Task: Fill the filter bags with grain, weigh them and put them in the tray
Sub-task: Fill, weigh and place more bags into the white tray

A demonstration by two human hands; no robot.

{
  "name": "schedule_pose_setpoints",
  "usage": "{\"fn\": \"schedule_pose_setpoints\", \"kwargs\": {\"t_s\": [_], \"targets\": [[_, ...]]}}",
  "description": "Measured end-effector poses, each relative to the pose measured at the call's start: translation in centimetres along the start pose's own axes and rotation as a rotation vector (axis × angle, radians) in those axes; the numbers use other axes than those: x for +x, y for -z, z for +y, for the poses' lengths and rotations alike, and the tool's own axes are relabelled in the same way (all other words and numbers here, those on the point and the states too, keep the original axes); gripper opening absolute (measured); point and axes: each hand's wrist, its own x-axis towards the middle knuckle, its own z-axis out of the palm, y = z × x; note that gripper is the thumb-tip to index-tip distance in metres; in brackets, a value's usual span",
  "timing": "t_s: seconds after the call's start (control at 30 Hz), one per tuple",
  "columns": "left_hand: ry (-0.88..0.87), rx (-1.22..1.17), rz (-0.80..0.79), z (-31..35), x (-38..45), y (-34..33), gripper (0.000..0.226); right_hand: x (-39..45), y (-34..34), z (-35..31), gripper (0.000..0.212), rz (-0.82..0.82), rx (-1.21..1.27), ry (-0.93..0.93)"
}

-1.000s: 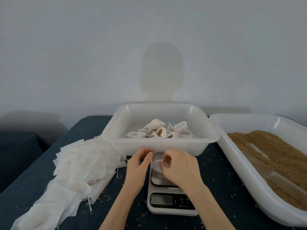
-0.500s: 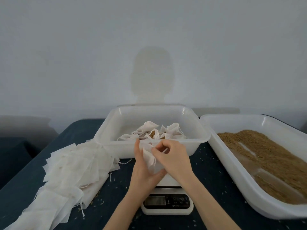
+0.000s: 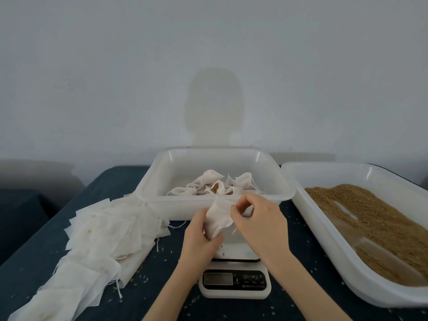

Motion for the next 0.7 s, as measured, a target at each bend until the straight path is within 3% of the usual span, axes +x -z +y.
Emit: {"fn": "schedule_pose_setpoints", "kwargs": {"t_s": [0.13,0.23,0.33,0.47,0.7], "targets": [[-0.089,0.044,0.09,0.0,0.2,0.3,0.044,-0.5,0.6,-0.3,0.007,0.038,-0.059,0.176],[-0.089,0.023,0.103,0.2,0.1,0.2,0.037,-0.8,0.8,-0.9,0.041,-0.038,-0.045,0.202],[-0.092,0.025,0.108,0.2,0.0,0.3,0.038,-0.8,0.7,-1.2,0.032,-0.083,-0.113,0.247],[-0.076,0.074,0.089,0.2,0.1,0.2,0.042,0.1,0.2,-0.8,0.015,-0.179,0.136,0.088],[-0.051,0.109,0.043,0.0,-0.1,0.3,0.044,1.3,4.0,-0.2,0.015,-0.259,0.346,0.005]]}}
